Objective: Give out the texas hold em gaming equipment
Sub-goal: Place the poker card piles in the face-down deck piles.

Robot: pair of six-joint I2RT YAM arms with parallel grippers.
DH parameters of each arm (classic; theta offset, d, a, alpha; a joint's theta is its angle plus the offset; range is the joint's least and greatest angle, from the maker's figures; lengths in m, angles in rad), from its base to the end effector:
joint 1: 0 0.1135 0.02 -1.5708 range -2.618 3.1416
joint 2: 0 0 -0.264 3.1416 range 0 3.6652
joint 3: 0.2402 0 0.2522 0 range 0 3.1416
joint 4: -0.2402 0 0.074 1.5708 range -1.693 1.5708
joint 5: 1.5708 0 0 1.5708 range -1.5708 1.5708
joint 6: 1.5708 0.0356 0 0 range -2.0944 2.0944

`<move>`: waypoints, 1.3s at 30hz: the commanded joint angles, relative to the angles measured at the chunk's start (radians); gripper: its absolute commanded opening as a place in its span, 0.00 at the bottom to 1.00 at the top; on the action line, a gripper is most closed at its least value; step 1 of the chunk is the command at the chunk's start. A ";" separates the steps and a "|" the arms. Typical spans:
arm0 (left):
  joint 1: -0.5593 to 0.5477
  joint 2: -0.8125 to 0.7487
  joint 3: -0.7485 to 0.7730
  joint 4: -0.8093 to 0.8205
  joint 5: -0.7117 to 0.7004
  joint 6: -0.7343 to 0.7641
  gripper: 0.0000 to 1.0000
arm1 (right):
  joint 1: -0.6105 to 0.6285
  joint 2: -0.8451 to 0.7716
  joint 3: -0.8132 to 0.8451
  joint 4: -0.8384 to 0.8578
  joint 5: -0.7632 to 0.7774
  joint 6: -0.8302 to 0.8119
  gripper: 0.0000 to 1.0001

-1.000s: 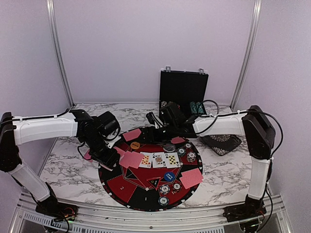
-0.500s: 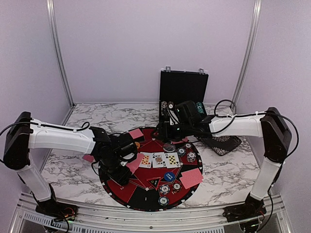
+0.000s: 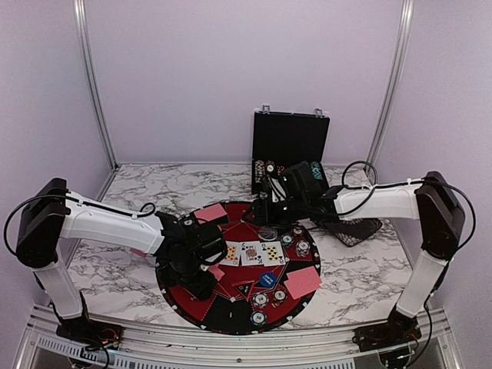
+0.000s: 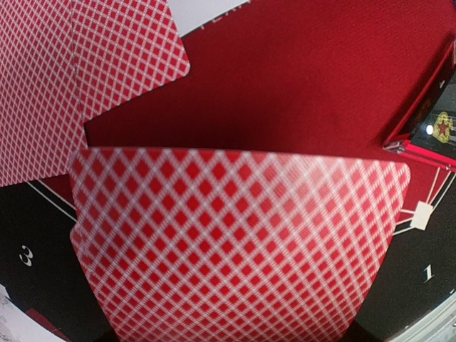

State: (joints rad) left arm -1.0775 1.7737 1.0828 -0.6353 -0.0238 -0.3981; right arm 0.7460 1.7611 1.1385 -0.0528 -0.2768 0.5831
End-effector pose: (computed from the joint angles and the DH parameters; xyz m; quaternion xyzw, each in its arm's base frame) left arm 0.1555 -0.2874 0.1559 0.3293 0.9362 -0.0733 0.0982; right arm 0.2786 0.2708 0.2110 -0.1322 0.8850 0.3623 0.2608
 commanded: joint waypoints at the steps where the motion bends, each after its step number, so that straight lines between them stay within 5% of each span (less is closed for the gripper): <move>1: -0.010 0.006 -0.030 0.042 -0.006 -0.010 0.48 | 0.001 -0.037 -0.002 0.025 0.018 0.010 0.72; 39: -0.013 -0.011 -0.130 0.131 -0.027 -0.020 0.77 | 0.021 -0.020 0.012 0.013 0.028 0.021 0.71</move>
State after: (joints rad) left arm -1.0981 1.7195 0.9924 -0.5217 -0.0605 -0.4202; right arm 0.7555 1.7554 1.1347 -0.0456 -0.2592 0.6010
